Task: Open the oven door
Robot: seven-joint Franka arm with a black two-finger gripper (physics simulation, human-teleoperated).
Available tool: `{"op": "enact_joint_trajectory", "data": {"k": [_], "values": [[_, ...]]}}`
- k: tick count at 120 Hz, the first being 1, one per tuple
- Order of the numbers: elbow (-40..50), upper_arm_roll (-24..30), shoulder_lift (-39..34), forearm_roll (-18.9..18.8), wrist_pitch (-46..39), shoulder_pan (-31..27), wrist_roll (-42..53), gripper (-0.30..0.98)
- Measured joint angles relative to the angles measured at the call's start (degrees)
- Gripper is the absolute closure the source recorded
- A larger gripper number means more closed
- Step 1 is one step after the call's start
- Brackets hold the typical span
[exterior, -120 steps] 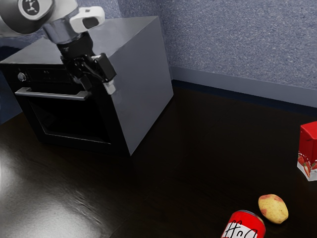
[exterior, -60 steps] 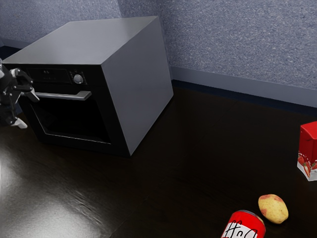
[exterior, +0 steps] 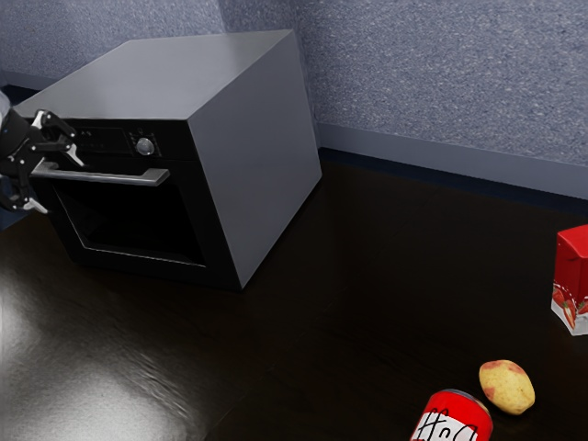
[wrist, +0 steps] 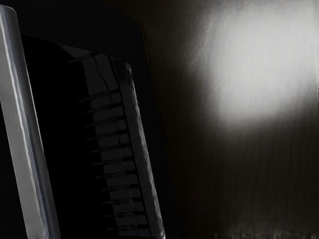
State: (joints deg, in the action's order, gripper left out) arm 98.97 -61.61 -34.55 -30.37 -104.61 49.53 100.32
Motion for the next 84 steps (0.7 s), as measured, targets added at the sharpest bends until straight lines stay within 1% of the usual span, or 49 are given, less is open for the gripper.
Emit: {"op": "enact_joint_trajectory", "data": {"k": [16, 26, 52, 63, 77, 84], "values": [[-1.42, -3.34, 0.00, -0.15, -0.28, 4.16, 4.27, 0.00], [-2.39, -4.19, 0.04, -0.20, -0.38, 5.23, 5.63, 0.00], [-3.66, -7.52, 0.00, -0.12, -0.52, 6.49, 5.61, 0.00], [-5.21, -10.19, -0.01, -0.15, -0.54, 9.85, 5.46, 0.00], [-5.94, -11.07, -0.01, -0.21, -0.56, 11.06, 5.32, 0.00], [-6.02, -12.61, -0.02, -0.20, -0.57, 12.33, 5.26, 0.00]]}}
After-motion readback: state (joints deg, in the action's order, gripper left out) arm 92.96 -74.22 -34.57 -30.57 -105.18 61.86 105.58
